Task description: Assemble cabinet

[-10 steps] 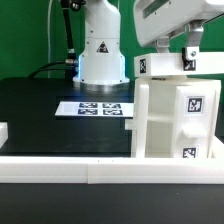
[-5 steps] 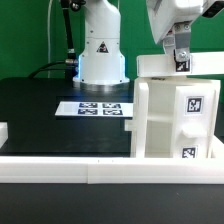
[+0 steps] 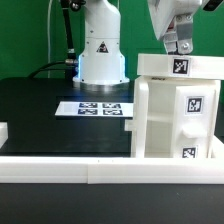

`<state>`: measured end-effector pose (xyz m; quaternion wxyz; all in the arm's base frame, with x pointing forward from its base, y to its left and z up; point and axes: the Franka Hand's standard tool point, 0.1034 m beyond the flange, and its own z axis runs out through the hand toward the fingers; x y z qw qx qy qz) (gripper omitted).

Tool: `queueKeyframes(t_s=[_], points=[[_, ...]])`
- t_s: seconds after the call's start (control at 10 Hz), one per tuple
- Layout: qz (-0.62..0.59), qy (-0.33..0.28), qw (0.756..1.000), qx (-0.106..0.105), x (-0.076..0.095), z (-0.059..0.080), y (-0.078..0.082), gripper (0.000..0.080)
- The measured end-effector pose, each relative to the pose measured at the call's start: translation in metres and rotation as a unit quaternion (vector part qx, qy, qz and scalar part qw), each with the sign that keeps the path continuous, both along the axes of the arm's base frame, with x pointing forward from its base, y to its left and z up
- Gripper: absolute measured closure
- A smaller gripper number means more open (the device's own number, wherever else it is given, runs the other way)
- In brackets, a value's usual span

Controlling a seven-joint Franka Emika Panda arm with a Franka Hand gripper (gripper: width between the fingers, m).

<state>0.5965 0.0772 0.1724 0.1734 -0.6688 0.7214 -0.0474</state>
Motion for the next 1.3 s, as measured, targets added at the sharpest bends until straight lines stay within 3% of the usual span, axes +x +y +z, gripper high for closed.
queueKeyframes(t_s=[0.2,0.5,0.8,1.1,1.3], points=[[0.005,-0.012,1.0,0.007,0.003,0.012,0.001,0.0002],[0.023,-0.013,1.0,0.001,0.002,0.009,0.002,0.0002],[0.2,0.007,0.979,-0.036,0.001,0.013,0.01,0.0002],[0.279,-0.008,0.958,-0.057,0.001,0.013,0.013,0.0002],[0.333,-0.027,0.939,-0.082,0.001,0.011,0.012,0.0002]])
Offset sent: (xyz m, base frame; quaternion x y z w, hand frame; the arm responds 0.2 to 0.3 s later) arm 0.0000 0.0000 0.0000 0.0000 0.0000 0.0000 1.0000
